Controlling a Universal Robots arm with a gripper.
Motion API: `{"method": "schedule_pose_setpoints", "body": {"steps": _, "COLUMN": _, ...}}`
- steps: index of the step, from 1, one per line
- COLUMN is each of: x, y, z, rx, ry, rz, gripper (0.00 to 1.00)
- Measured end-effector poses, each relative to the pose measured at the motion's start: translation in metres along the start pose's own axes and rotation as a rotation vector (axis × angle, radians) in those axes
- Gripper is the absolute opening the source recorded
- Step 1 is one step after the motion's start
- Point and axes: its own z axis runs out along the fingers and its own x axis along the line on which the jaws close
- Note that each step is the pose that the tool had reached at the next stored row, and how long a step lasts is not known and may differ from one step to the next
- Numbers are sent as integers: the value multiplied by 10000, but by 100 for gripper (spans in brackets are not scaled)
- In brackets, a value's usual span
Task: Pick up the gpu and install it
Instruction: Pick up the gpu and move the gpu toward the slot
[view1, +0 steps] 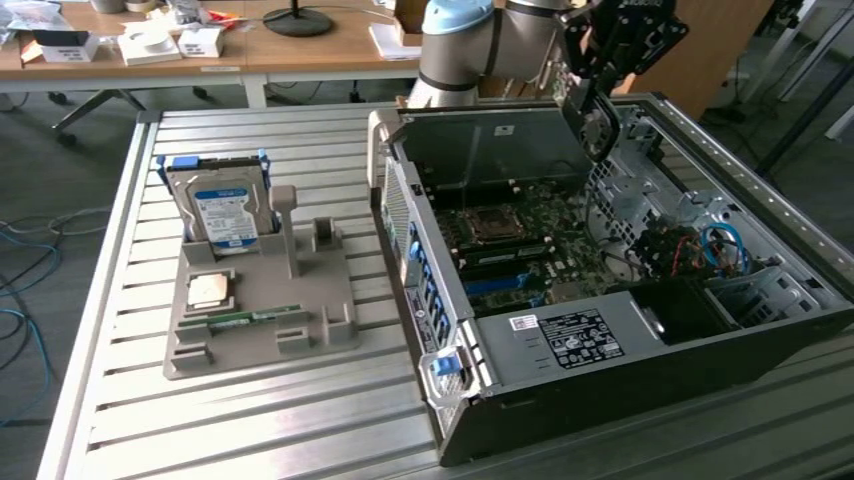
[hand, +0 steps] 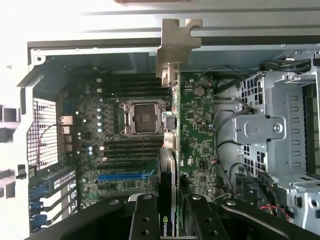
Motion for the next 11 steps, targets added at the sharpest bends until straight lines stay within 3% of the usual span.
{"method": "schedule_pose_setpoints", "body": {"steps": 7, "x": -110, "y": 8, "z": 3, "rx": -2, "ry": 10, "rz": -117, "gripper": 26}}
{"method": "schedule_pose_setpoints", "body": {"steps": 11, "x": -117, "y": 8, "z": 3, "rx": 1, "ry": 11, "rz": -127, "gripper": 26}}
